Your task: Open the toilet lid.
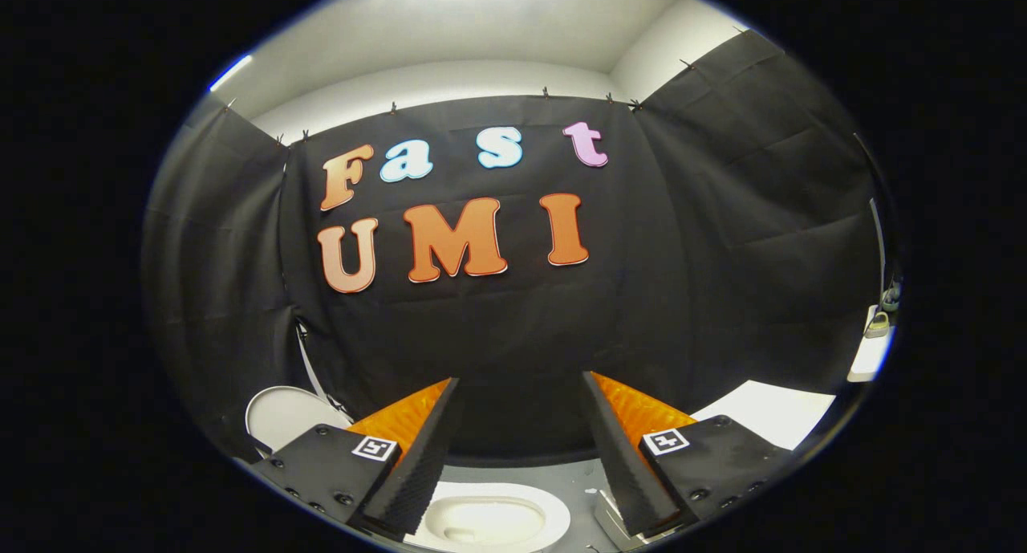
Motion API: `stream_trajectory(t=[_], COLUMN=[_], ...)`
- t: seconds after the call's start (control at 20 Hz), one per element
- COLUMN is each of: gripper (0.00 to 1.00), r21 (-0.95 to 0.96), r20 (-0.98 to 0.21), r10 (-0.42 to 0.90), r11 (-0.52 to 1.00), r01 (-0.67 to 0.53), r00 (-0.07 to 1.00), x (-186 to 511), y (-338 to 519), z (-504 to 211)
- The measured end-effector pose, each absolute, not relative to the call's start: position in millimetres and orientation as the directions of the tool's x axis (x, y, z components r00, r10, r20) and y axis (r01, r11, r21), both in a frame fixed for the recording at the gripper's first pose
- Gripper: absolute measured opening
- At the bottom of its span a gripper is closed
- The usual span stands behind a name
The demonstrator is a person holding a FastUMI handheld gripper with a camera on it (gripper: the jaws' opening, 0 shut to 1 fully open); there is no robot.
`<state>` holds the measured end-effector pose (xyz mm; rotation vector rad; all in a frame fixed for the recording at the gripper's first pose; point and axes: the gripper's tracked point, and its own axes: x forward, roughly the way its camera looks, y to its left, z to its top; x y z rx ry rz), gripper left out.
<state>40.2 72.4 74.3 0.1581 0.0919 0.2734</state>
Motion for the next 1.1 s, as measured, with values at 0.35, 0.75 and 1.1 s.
stream_trajectory(t=[0.35, 0.75, 1.1], gripper=[0.96, 0.96, 0.96], r21=[0.154, 0.141, 0.134], r20=[-0.067, -0.072, -0.086], r10=[0.265, 0.271, 0.268], r11=[0.955, 0.955, 0.957], r01=[-0.253, -0.259, -0.256], r00=[0.962, 0.96, 0.96], x=[38.1, 39.1, 41.4], y=[69.4, 77.4, 80.6], z=[73.8, 72.8, 65.8])
